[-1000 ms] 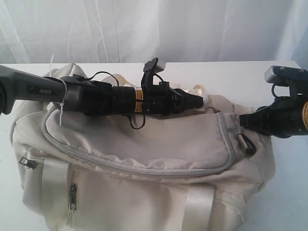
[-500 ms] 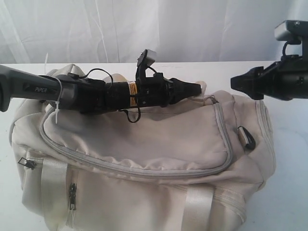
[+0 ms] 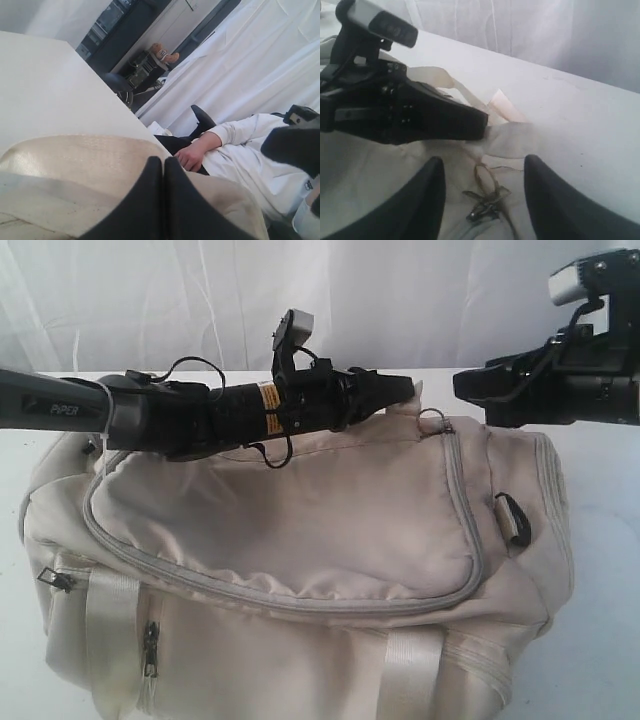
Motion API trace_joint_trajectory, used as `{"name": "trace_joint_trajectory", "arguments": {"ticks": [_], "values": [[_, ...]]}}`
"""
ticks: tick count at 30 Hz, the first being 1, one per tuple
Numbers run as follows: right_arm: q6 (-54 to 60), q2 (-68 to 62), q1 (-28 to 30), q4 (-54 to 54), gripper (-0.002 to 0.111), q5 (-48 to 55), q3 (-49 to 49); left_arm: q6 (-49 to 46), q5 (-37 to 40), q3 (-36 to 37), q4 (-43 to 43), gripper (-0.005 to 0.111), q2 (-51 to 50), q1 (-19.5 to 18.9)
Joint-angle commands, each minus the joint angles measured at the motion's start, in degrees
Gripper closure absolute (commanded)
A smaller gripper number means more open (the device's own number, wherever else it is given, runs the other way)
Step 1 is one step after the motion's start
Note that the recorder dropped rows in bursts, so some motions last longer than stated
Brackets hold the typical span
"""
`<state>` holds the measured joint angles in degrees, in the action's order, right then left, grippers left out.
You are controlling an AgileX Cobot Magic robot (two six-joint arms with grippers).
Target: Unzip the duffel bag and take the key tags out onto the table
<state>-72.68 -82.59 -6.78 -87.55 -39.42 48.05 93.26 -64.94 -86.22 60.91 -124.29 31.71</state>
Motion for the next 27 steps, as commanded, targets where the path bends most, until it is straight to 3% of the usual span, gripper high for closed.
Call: {"name": "trace_joint_trajectory", "arguments": {"ticks": [1,13,19,27], "values": [[4.3,-1.51,-2.43,0.63,0.062,0.69,1.26,1.73,-5.02,-2.34,-0.33,0.107,3.1,0.11],[8.21,-4.83,-3.47,0.77,0.062,3.65,5.28,2.84,-5.02,-3.17,0.12,0.107,3.22,0.11],[8.06,-8.19,-3.47,0.41,0.052,3.01,6.59,2.84,-5.02,-3.17,0.12,0.107,3.22,0.11],[8.06,-10.96,-3.57,0.53,0.054,1.62,6.73,2.84,-5.02,-3.17,0.12,0.107,3.22,0.11]]}}
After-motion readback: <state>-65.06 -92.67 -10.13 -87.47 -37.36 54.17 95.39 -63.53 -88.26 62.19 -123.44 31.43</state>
